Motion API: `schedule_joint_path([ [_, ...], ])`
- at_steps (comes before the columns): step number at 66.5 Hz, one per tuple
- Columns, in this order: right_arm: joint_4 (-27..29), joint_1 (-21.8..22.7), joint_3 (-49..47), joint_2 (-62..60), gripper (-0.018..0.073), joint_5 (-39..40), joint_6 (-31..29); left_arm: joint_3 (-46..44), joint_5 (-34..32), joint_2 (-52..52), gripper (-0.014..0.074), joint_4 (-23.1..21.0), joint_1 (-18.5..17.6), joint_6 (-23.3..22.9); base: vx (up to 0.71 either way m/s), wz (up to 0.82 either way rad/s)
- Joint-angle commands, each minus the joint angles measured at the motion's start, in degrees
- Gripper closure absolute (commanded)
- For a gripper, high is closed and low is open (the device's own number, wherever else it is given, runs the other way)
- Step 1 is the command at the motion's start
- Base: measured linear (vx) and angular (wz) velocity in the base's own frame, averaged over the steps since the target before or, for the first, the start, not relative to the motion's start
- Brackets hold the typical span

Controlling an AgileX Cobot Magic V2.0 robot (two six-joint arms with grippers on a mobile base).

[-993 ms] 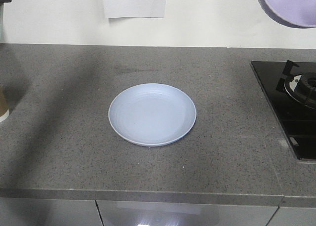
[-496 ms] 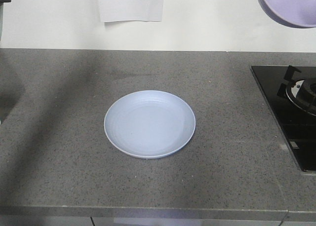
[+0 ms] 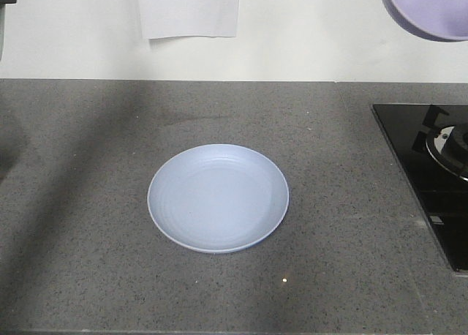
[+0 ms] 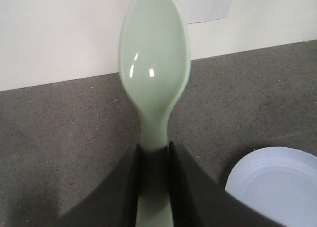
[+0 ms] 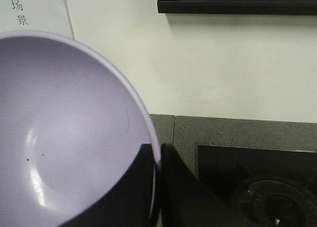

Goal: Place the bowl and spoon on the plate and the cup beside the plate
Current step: 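Approach the counter and center the base in front of the plate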

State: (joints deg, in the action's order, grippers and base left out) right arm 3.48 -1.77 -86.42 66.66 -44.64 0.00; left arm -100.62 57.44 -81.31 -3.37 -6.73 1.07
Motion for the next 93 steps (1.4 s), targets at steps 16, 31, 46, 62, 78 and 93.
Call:
schedule_joint_path([
  [16, -0.2, 0.3, -1.6, -1.0, 0.057, 4.5, -0.6, -1.9, -3.7, 1.6, 0.0603, -0.5, -0.3, 0.0, 0.05, -0.01],
  [31, -0.2, 0.3, -1.6, -1.0, 0.057, 4.5, -0.6, -1.9, -3.7, 1.6, 0.0603, -0.5, -0.3, 0.0, 0.04, -0.02],
  [46, -0.2, 0.3, -1.6, -1.0, 0.057, 4.5, -0.6, -1.9, -3.7, 1.6, 0.0603, -0.5, -0.3, 0.0, 0.03, -0.02],
  [62, -0.2, 0.3, -1.6, -1.0, 0.057, 4.5, -0.6, -1.9, -3.7, 1.6, 0.0603, -0.5, -0.3, 0.0, 0.03, -0.01],
  [78, -0.2, 0.3, -1.6, -1.0, 0.057, 4.5, -0.6, -1.9, -3.7, 1.6, 0.0603, -0.5, -0.3, 0.0, 0.02, -0.01],
  [93, -0.2, 0.3, -1.6, -1.0, 0.057, 4.5, -0.6, -1.9, -3.7, 1.6, 0.0603, -0.5, -0.3, 0.0, 0.02, -0.01],
])
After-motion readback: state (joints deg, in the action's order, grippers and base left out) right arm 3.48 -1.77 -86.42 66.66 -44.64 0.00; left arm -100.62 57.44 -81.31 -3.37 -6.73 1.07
